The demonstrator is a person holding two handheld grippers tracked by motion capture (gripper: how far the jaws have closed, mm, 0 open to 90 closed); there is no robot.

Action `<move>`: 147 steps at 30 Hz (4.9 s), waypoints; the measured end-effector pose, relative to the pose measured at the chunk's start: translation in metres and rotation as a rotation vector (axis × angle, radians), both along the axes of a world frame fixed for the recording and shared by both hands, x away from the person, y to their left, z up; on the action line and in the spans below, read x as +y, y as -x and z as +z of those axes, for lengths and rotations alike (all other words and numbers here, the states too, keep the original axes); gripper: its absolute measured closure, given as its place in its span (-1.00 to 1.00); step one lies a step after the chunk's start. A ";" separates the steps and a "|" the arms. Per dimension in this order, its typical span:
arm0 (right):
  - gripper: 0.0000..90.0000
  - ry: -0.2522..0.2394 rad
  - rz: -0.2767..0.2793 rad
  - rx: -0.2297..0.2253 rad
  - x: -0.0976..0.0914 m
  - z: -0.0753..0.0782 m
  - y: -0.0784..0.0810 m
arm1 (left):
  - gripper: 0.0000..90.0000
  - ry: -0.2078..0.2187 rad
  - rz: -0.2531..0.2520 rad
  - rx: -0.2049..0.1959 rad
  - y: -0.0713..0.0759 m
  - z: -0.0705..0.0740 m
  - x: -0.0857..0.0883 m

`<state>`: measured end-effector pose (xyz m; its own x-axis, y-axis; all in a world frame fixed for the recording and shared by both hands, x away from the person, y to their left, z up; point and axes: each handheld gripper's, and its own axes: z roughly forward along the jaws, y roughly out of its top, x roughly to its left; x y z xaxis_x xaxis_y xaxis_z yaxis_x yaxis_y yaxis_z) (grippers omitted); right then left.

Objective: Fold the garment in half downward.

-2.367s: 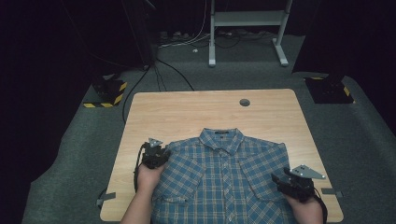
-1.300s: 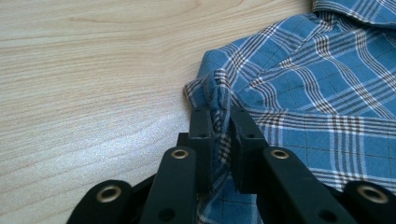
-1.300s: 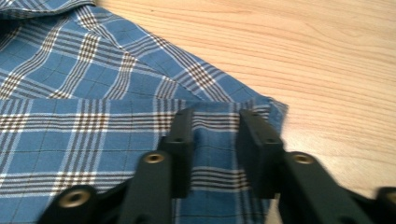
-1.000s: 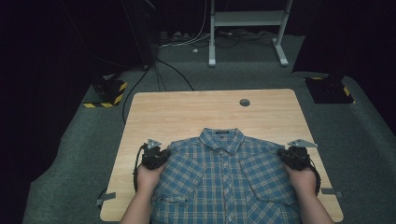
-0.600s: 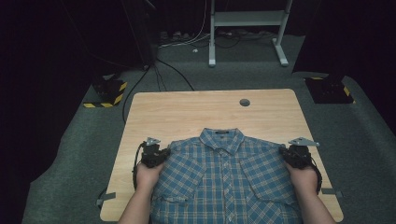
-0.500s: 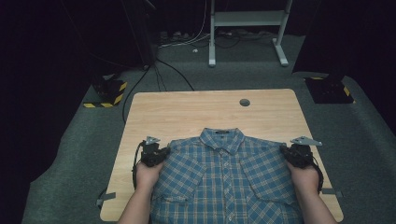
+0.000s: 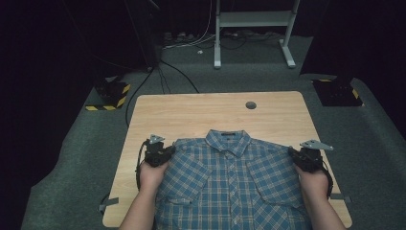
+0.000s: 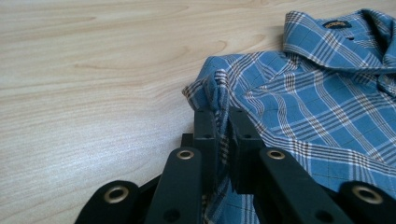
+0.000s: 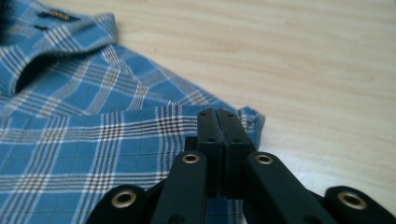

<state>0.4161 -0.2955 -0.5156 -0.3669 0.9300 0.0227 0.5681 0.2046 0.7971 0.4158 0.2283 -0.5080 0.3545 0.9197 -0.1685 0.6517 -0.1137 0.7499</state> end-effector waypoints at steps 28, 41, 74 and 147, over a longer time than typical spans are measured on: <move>0.17 0.021 -0.082 0.083 -0.001 -0.018 -0.022 | 0.84 -0.005 0.007 0.025 -0.002 -0.014 0.005; 0.87 0.036 -0.019 0.076 0.007 -0.014 -0.026 | 0.87 0.007 0.032 0.055 -0.010 -0.022 0.007; 0.89 0.097 -0.098 -0.330 0.015 0.194 -0.100 | 0.90 0.066 0.163 -0.292 -0.107 0.183 0.007; 0.88 0.316 0.105 -0.033 0.014 -0.017 0.013 | 0.84 -0.184 -0.037 0.002 0.015 -0.024 0.009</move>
<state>0.4029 -0.2817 -0.5322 -0.4570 0.8461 -0.2742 0.5057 0.5008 0.7025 0.4007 0.2377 -0.5319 0.3886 0.9214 0.0002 0.6462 -0.2727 0.7128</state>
